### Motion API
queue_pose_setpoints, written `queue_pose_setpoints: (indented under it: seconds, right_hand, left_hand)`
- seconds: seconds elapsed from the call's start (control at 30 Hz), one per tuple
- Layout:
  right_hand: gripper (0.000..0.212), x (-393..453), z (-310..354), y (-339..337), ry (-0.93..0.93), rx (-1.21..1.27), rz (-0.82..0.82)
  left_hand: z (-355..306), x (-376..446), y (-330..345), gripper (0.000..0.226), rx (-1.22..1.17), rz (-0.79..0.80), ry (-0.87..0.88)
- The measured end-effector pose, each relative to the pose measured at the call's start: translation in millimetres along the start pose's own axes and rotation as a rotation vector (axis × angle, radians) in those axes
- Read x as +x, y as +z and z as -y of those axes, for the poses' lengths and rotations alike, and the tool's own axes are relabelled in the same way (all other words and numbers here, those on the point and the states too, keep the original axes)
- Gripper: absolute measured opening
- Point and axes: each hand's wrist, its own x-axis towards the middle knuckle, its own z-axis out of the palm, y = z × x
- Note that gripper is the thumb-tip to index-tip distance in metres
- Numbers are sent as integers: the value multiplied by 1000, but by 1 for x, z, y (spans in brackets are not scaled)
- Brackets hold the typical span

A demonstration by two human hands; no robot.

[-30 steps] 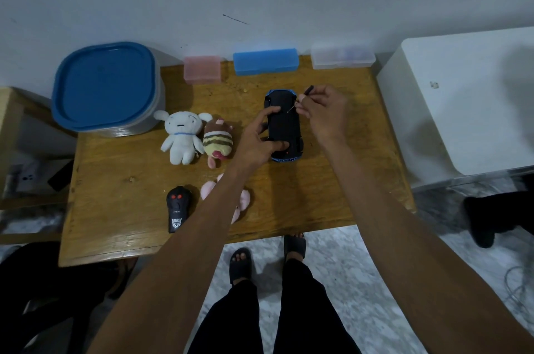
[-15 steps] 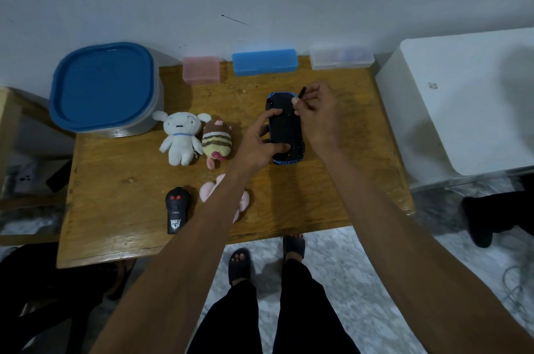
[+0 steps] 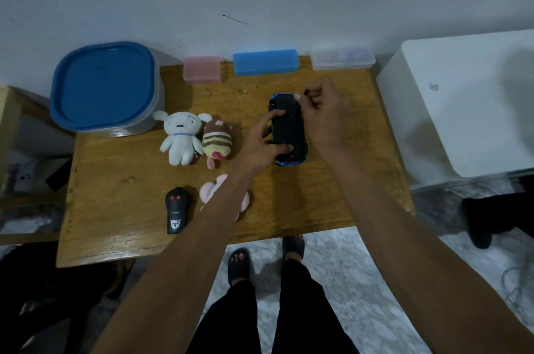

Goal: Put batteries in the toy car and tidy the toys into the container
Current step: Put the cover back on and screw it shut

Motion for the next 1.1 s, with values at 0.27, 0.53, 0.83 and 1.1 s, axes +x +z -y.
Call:
queue_pose_setpoints:
  seconds: [0.27, 0.53, 0.83, 1.1]
  right_hand:
    - [17, -1, -3, -10, -72, 2, -35]
    - [20, 1, -4, -10, -55, -14, -25]
    - [12, 0, -2, -14, -74, 1, 6]
    - [24, 2, -3, -14, -18, -15, -39]
  left_hand:
    - [0, -1, 6, 77, -21, 4, 3]
    - [-1, -2, 11, 76, -8, -2, 2]
    - [-4, -4, 12, 77, -23, -9, -4]
    - [-2, -5, 15, 78, -33, -10, 6]
